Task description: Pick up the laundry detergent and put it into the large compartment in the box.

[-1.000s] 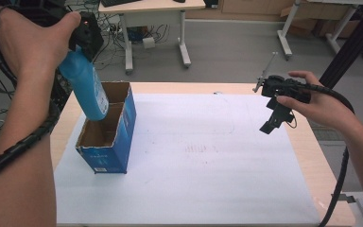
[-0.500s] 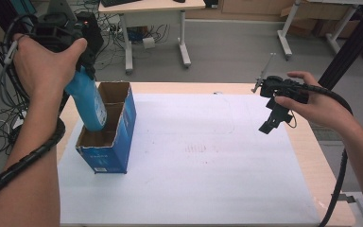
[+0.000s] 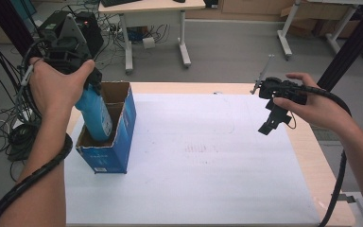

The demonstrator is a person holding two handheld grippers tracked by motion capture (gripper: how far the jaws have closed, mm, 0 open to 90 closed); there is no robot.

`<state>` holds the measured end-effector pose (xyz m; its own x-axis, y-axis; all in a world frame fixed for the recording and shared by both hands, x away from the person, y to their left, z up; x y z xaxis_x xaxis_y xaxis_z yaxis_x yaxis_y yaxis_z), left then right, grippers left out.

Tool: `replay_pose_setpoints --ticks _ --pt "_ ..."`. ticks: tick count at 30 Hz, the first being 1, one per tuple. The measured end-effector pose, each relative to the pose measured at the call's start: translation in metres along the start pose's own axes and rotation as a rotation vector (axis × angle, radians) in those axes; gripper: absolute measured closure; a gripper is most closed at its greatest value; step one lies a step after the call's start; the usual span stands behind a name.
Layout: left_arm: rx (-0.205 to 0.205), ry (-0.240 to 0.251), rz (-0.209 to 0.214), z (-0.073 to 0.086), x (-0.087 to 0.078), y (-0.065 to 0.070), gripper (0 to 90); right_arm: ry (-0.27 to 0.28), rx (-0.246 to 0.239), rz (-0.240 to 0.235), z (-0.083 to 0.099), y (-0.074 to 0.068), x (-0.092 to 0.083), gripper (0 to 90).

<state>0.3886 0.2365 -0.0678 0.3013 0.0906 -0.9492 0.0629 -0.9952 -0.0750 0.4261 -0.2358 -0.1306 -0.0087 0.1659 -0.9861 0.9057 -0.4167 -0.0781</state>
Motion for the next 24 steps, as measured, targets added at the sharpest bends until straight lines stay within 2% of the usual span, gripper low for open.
replay_pose_setpoints --ticks 13,24 --pt "0.010 -0.022 0.020 0.007 0.031 0.001 37.9 -0.008 0.004 -0.005 0.000 0.000 0.003 3.5" --pt "0.017 -0.041 0.011 0.012 0.056 0.003 38.0 -0.011 0.005 -0.010 0.000 0.002 0.008 3.5"
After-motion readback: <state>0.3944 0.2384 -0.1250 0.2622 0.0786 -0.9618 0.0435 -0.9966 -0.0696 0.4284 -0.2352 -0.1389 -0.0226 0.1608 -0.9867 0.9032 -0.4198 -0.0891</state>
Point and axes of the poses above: each handheld gripper's, and its own axes: x roughly forward along the jaws, z roughly out of its underside, y roughly to its right, the point moved 6 cm from there along x, roughly forward along the jaws, and after that the axes turned 5 degrees about -z, right-handed, at the moved point
